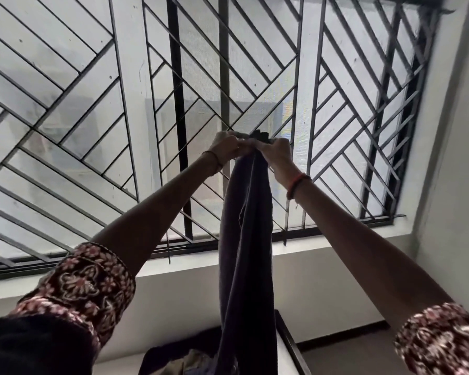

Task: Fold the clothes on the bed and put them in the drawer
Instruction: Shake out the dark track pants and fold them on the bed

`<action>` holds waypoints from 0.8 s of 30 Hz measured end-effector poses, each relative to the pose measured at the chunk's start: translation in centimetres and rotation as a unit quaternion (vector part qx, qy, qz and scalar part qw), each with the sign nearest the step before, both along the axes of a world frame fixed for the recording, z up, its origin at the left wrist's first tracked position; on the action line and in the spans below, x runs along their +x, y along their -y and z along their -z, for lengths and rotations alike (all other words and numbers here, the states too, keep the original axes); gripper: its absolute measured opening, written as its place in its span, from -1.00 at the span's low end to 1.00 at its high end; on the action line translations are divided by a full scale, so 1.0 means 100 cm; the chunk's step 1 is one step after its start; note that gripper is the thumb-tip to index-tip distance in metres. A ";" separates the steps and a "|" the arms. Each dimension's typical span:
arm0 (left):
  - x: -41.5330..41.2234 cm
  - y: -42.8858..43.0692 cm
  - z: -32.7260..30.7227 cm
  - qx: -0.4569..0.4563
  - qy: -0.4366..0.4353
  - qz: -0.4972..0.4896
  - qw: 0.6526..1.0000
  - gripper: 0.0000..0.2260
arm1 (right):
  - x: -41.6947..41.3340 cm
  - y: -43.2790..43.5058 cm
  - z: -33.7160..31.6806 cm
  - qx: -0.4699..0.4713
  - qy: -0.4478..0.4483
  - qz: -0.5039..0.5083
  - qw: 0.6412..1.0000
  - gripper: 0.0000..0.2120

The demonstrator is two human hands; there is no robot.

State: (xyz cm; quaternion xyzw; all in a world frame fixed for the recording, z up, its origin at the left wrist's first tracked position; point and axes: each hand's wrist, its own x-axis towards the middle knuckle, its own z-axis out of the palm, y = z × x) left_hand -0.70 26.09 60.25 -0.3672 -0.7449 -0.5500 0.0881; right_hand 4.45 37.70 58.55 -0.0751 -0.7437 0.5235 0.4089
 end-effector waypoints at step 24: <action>0.012 0.011 -0.118 -0.272 -0.264 -0.016 0.925 -0.75 | 0.033 -0.007 -0.065 -0.078 -0.140 -0.127 0.979 -0.78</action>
